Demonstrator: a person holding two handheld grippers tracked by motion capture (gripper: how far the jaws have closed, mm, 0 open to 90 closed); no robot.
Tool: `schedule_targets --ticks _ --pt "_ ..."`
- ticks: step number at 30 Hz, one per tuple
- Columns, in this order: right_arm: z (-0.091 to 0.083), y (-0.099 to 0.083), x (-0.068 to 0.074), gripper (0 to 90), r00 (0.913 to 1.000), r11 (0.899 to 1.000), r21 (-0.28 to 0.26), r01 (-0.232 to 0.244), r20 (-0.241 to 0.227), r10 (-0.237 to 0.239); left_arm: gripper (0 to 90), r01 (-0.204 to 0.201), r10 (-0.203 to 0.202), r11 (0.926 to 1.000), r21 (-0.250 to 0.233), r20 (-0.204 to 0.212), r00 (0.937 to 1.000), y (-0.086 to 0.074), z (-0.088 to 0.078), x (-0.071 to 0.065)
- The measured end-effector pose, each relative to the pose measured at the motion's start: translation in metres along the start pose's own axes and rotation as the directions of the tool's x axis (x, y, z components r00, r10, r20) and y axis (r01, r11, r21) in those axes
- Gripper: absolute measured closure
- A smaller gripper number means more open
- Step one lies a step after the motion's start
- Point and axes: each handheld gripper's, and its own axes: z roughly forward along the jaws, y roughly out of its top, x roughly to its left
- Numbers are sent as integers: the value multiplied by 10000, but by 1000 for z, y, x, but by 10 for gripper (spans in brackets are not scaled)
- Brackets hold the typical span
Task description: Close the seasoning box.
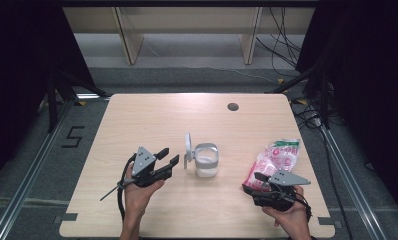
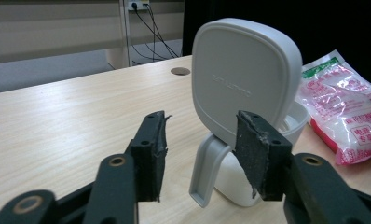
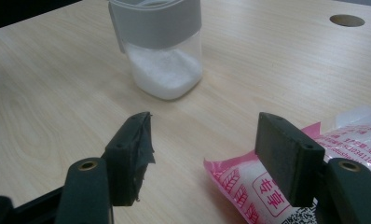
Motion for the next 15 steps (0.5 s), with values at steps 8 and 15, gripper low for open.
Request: schedule_targets --ticks 8,15 --pt "-1 -1 1 376 9999 9999 102 -107 -117 108 686 -176 177 9998 -56 160 9997 3 1 0" --pt "-1 -2 3 380 9999 9999 54 -103 -109 104 829 -505 502 9986 138 212 9985 4 13 -1"
